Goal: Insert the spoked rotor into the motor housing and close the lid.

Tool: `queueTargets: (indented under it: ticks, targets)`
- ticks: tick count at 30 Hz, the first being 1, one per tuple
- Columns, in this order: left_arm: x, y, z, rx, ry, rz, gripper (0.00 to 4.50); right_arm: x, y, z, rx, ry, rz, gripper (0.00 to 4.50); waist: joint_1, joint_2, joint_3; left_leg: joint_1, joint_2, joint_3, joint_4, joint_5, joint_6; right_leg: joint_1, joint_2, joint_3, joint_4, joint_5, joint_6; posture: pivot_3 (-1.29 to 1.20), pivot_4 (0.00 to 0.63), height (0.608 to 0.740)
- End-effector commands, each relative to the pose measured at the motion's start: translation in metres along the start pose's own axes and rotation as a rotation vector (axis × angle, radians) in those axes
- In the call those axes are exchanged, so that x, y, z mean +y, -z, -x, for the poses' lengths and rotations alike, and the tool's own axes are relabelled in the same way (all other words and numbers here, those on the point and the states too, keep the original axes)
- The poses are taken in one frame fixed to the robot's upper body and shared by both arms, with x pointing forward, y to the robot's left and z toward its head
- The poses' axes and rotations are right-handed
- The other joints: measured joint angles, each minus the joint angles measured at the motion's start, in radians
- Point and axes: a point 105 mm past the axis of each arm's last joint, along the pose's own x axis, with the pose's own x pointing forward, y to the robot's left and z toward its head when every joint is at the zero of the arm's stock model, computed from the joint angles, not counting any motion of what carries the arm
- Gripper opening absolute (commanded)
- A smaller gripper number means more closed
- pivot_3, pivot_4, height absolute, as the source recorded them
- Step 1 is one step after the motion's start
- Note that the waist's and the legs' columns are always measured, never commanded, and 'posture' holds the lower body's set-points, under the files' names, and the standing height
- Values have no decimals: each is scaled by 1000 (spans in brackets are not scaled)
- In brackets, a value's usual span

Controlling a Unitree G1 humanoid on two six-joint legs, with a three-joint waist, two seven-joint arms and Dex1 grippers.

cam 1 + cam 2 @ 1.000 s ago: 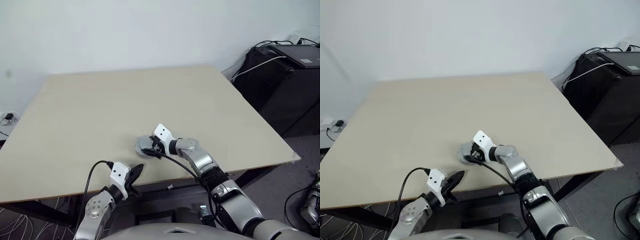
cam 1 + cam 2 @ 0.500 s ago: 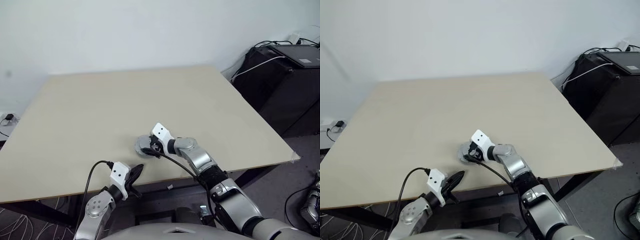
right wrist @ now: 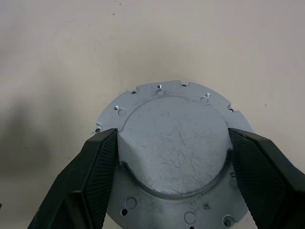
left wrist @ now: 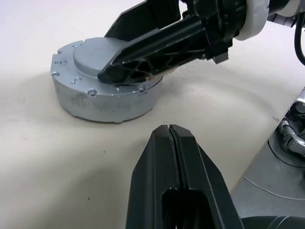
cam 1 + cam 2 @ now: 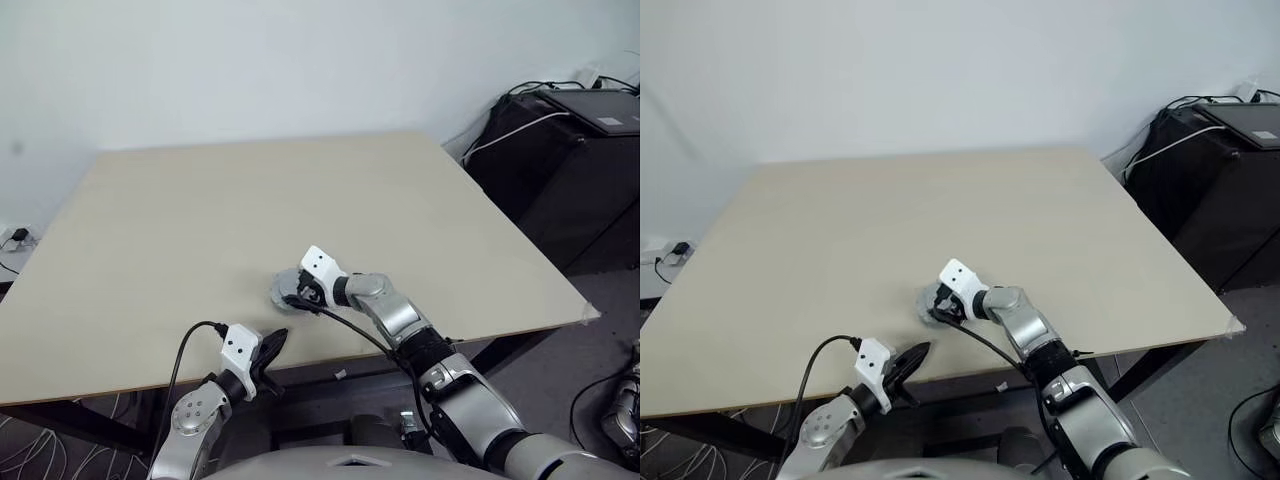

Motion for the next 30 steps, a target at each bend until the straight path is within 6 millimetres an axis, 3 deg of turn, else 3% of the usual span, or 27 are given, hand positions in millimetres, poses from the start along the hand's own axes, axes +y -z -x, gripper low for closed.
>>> queueTargets:
  ticks: [1,7,12,15,20,30]
  targets:
    - [0,-11,-4,-38,10,-18,0,-12,29,9,124,45,12,3291,1,0,0,0,0,0,0,0,0,0,0,0,0,0,0,0,0,740]
    - [8,-19,-7,-66,-33,18,0,-14,30,11,125,50,8,3291,4,1,1,0,-1,0,0,0,0,0,-1,0,-1,0,0,0,0,740]
    - [56,-50,-22,-112,-242,36,0,-14,30,10,124,53,9,3291,12,-1,1,0,-1,-2,-1,2,3,1,0,-1,-1,0,1,0,0,740]
    - [77,-66,-31,-104,-283,39,0,-14,29,10,121,55,10,3291,14,-1,1,0,-2,-3,-1,3,4,1,1,-2,-1,1,1,0,0,740]
    - [97,-73,-48,-1,-228,109,0,-13,28,10,117,57,8,3291,11,-2,1,0,-3,-2,-1,3,5,2,2,-1,-1,1,1,0,0,740]
    - [101,-73,-69,158,-2,361,0,-12,26,11,100,68,-3,3291,8,-4,2,0,-4,-4,-1,4,5,3,5,-1,-2,0,1,0,0,740]
